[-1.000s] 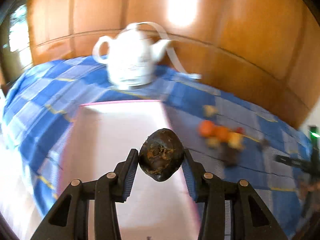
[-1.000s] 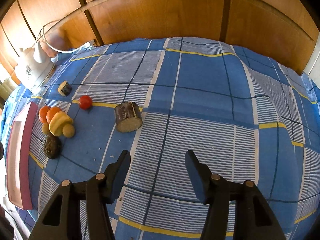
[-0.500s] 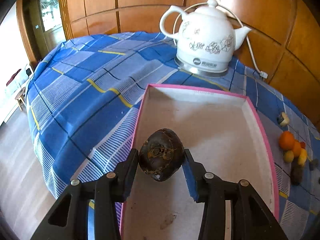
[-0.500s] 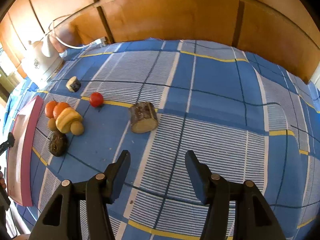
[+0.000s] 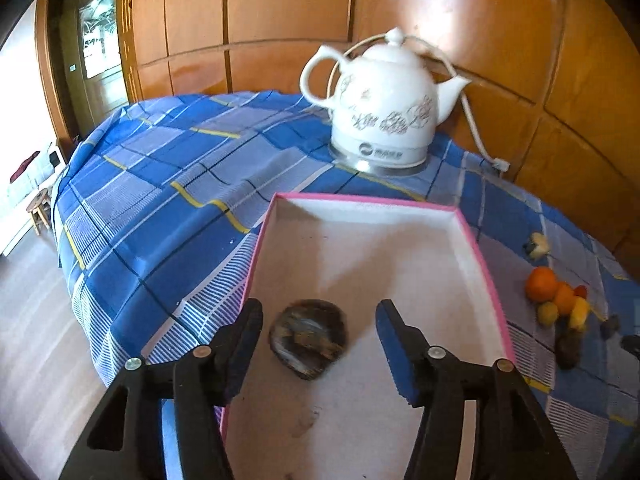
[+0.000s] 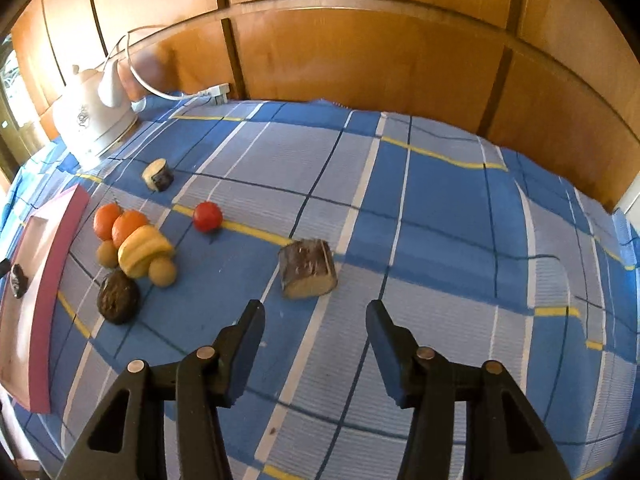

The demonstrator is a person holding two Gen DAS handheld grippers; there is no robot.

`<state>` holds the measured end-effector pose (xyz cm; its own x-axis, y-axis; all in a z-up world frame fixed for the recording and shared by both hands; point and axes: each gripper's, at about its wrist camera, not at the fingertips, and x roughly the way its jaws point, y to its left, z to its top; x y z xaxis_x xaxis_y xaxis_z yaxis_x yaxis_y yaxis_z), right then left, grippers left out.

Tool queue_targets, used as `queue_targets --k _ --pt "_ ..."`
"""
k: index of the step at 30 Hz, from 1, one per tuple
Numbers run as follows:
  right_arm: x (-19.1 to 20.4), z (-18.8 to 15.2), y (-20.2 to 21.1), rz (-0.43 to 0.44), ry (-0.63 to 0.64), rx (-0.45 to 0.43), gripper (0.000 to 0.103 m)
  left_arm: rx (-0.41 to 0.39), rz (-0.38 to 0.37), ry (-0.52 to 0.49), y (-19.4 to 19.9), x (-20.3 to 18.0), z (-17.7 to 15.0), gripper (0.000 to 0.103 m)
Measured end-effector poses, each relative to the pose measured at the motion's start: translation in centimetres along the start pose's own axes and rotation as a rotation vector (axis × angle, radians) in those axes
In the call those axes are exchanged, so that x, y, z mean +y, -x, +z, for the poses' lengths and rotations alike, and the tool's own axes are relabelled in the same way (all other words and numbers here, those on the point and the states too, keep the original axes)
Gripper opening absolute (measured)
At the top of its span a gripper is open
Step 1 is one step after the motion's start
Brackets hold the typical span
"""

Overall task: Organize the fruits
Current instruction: 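Lift the dark brown fruit with the left tool, lower into tray, open, then move the right tool to the wooden log piece and close on it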

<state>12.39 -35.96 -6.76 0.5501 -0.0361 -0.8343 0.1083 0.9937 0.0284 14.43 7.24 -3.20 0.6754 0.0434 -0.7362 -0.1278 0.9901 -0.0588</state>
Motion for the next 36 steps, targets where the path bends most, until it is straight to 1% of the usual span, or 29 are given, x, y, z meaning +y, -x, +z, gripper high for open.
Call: queue_targets --k 2,4,9,13,14,15,16,17,24,27,31,36 --pt "0.1 0.4 -0.3 0.001 0.004 0.003 0.059 -0.014 -0.01 -0.006 0.8 -0.2 -0.2 0.063" --pt "0.3 0.9 -0.8 -0.005 0.013 0.009 0.06 -0.026 -0.02 -0.014 1.6 -0.5 -0.5 0.067" --pt "1.2 2.0 -2.3 -0.026 0.043 0.027 0.06 -0.043 -0.03 -0.051 3.3 -1.2 -1.5 0.07" --pt "1.9 2.3 -4.0 -0.053 0.074 0.076 0.06 -0.038 -0.044 -0.047 4.2 -1.2 -2.3 0.072" --pt "2.0 2.3 -4.5 -0.063 0.085 0.091 0.058 -0.035 -0.047 -0.046 4.4 -1.3 -2.5 0.072" --pt "2.1 2.1 -4.8 -0.064 0.091 0.103 0.054 -0.035 -0.048 -0.045 4.5 -1.3 -2.6 0.072" --pt "2.2 2.0 -5.0 -0.067 0.095 0.109 0.042 -0.036 -0.049 -0.045 4.7 -1.3 -2.8 0.072" --pt "2.2 1.8 -4.9 -0.069 0.094 0.1 0.036 -0.037 -0.049 -0.046 4.9 -1.3 -3.0 0.072" --pt "2.4 1.0 -4.3 -0.094 0.089 0.1 0.036 -0.045 -0.054 -0.052 6.2 -1.5 -4.0 0.074" --pt "2.4 0.7 -4.0 -0.09 0.077 0.101 0.036 -0.048 -0.056 -0.052 6.7 -1.5 -4.5 0.074" --pt "2.7 -0.2 -3.4 -0.08 0.063 0.112 0.036 -0.057 -0.057 -0.046 7.5 -1.1 -5.0 0.077" --pt "4.0 -1.3 -2.2 -0.056 0.078 0.109 0.035 -0.076 -0.055 -0.035 8.4 -0.4 -5.4 0.078"
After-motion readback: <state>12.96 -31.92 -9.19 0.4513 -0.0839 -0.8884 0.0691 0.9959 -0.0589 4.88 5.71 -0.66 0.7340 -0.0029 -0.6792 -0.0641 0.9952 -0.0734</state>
